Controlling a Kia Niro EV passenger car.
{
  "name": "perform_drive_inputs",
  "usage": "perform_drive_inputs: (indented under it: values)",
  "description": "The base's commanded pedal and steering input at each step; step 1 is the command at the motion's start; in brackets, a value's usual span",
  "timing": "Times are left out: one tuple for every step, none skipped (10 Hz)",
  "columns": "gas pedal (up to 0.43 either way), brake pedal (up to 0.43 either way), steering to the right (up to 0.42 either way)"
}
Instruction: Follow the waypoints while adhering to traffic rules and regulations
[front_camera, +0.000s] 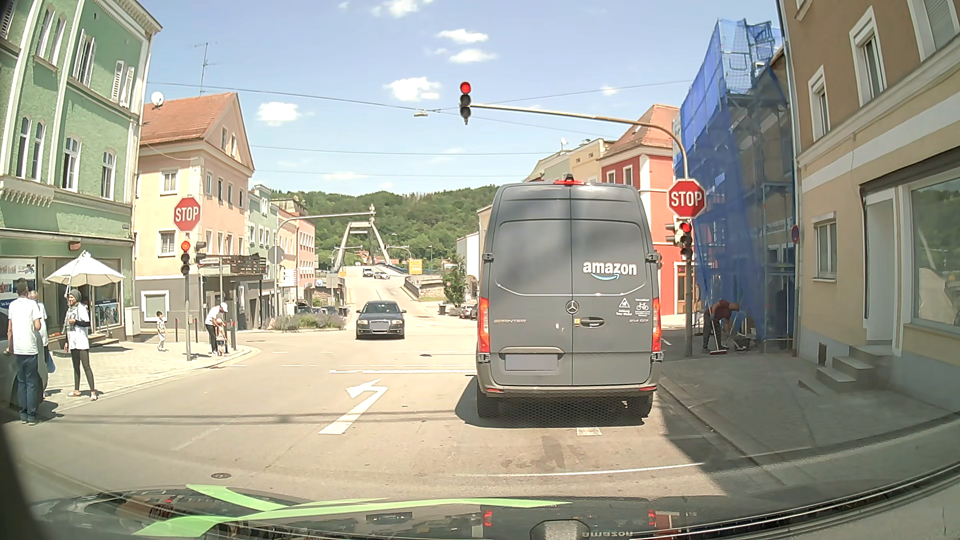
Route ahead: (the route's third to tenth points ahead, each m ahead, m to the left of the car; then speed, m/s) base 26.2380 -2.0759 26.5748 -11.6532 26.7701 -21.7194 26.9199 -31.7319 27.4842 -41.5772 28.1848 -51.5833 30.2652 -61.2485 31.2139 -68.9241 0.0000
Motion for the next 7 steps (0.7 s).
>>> perform_drive_inputs:
  values:
    - [0.000,0.360,0.032]
    - [0.000,0.360,0.032]
    - [0.000,0.360,0.032]
    - [0.000,0.360,0.032]
    - [0.000,0.360,0.032]
    - [0.000,0.360,0.032]
    - [0.000,0.360,0.032]
